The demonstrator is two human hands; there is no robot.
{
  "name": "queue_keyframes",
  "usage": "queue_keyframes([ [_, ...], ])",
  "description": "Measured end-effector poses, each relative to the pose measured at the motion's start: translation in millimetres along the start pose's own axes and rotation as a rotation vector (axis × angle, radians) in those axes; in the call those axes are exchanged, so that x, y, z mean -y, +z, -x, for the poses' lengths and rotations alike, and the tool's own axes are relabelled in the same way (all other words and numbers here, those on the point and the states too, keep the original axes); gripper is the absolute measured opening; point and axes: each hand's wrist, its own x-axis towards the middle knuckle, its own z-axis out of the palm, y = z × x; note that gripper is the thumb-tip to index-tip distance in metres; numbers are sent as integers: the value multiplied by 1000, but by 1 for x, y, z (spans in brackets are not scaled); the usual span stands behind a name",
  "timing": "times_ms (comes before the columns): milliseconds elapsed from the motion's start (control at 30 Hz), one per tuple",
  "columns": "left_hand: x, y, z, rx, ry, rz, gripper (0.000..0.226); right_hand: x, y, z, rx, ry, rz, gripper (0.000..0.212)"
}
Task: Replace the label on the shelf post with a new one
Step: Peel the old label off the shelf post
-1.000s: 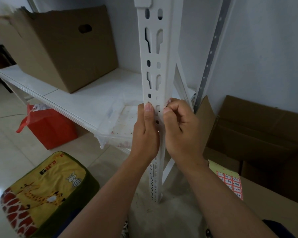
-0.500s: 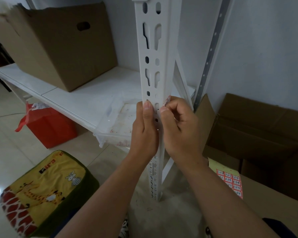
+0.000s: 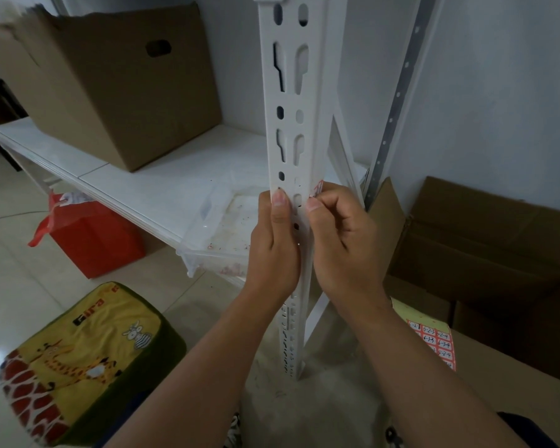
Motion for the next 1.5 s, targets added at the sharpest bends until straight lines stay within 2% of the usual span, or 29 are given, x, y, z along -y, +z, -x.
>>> queue_keyframes([
  [633, 3, 0, -1, -8, 4, 46, 59, 10, 0, -1, -2, 65, -72, 19],
  [833, 3, 1, 0, -6, -1, 20, 58, 11, -2, -1, 3, 95, -79, 19],
  [967, 5, 2, -1, -24, -2, 11, 49, 10, -3, -1, 16, 100, -86, 20],
  [1233, 3, 0, -1, 11, 0, 54, 64, 12, 0, -1, -20, 110, -96, 19],
  [1500, -2, 1, 2, -3, -7, 6, 57, 9, -3, -1, 6, 112, -87, 19],
])
